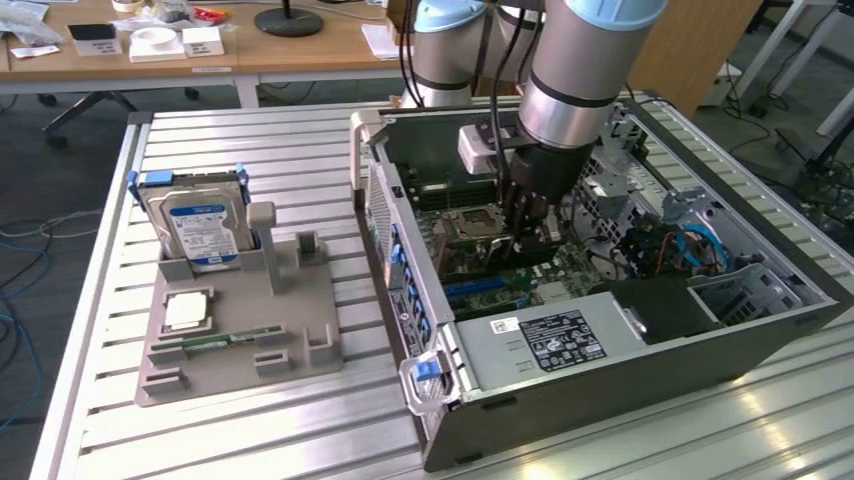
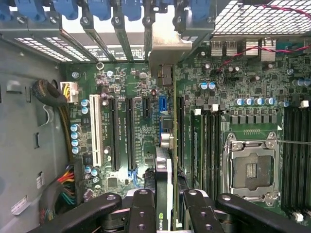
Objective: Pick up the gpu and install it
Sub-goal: 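Insert the gpu into the slot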
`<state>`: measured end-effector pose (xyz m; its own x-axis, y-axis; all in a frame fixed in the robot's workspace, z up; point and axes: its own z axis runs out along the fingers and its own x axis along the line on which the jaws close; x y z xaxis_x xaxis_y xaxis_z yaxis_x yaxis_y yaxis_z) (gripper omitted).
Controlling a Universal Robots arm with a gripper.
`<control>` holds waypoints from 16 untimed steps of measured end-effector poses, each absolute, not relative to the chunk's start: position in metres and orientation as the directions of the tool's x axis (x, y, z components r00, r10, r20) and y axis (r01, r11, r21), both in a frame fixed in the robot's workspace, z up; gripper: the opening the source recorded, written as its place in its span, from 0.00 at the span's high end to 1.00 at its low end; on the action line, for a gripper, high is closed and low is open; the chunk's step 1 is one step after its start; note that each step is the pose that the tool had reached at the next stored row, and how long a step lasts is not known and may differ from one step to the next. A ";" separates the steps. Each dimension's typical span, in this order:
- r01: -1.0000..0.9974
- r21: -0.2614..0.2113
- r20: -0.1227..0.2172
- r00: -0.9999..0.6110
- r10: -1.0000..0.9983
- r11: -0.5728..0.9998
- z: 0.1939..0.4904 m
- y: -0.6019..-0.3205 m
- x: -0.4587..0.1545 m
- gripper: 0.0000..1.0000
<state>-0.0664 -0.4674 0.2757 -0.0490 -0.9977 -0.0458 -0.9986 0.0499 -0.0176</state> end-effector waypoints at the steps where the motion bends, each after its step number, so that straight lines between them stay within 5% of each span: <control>1: -0.999 -0.018 -0.046 -0.049 -0.998 0.050 0.275 -0.467 -0.066 0.73; 16: -0.999 -0.018 -0.046 -0.049 -0.998 0.050 0.271 -0.469 -0.071 0.73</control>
<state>-0.0714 -0.4693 0.2707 -0.0491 -0.9977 -0.0457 -0.9986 0.0500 -0.0175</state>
